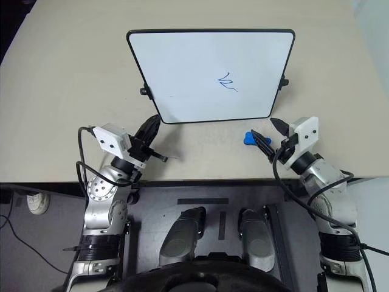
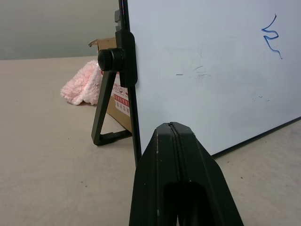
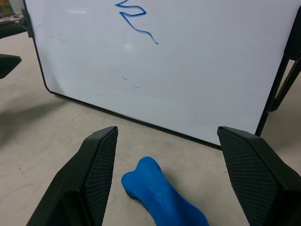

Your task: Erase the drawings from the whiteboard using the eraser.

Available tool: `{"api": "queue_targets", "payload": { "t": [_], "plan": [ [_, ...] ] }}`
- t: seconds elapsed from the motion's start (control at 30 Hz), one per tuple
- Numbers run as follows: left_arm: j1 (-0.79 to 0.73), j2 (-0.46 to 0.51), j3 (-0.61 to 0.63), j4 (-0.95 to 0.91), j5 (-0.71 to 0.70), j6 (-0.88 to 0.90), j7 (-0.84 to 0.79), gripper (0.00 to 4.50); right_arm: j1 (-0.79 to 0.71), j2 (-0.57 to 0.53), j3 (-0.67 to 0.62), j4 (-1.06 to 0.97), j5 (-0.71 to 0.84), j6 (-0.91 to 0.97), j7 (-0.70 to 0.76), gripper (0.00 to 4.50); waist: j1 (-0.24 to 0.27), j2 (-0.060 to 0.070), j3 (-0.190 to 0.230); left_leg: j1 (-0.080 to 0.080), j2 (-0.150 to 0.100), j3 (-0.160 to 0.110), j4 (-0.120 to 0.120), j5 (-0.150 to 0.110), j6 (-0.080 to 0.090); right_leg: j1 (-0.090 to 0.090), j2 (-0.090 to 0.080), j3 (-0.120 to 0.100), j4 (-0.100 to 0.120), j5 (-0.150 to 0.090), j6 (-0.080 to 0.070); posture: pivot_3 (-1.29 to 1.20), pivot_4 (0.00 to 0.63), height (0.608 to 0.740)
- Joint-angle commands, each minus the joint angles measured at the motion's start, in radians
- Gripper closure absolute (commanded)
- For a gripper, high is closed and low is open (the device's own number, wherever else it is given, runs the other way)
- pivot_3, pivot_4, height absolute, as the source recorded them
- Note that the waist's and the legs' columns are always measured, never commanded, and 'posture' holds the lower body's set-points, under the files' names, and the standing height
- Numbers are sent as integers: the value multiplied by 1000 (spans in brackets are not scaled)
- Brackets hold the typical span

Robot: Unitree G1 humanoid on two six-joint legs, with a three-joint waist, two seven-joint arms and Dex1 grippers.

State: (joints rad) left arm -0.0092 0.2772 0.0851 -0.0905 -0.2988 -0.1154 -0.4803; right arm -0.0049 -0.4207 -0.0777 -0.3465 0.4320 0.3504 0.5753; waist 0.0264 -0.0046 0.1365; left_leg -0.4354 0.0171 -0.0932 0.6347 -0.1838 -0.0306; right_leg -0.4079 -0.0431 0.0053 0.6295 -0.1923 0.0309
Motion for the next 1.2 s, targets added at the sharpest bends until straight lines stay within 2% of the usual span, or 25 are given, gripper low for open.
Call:
{"api": "queue_targets", "payload": {
  "t": [0.03,0.23,0.47,0.57,0.7,1.0,1.07,1.2],
  "plan": [
    [-19,3,2,-41,-11,0,-9,4500,4,-18,-26,-50,12,7,-2,927,0,0,0,0,0,0,0,0,0,0,0,0,0,0,0,0,150,740],
    [-23,-13,-3,-32,1,-11,-3,4500,7,-48,-22,-79,9,28,7,927,0,0,0,0,0,0,0,0,0,0,0,0,0,0,1,0,150,740],
    [-8,-34,-3,-25,10,-26,9,4500,-21,-171,-2,-98,-12,36,81,927,0,0,0,0,0,0,0,0,0,0,0,0,0,-1,2,0,150,740],
    [9,-52,-27,-31,33,-40,19,4500,-32,-231,12,-84,-36,23,129,927,0,0,0,0,0,1,0,0,0,0,1,0,0,-5,8,0,150,740],
    [3,-53,-20,-53,31,-31,25,4500,-79,-302,83,-63,-93,15,199,927,0,0,0,0,0,1,0,0,0,0,1,0,0,-5,9,0,150,740],
    [7,-58,-28,-20,31,-53,19,4500,-183,-322,197,78,-198,-26,283,927,0,-1,0,0,1,0,1,1,0,0,2,0,1,-5,8,0,150,740],
    [-2,-62,-29,-8,29,-58,16,4500,-206,-308,211,130,-223,-44,281,927,3,-1,0,0,1,0,1,1,0,0,2,0,1,0,0,0,150,740],
    [-6,-75,-40,3,33,-70,18,4500,-235,-288,223,195,-248,-73,284,927,2,-1,0,0,1,0,1,1,0,0,1,0,1,1,-1,0,150,740]
  ]
}}
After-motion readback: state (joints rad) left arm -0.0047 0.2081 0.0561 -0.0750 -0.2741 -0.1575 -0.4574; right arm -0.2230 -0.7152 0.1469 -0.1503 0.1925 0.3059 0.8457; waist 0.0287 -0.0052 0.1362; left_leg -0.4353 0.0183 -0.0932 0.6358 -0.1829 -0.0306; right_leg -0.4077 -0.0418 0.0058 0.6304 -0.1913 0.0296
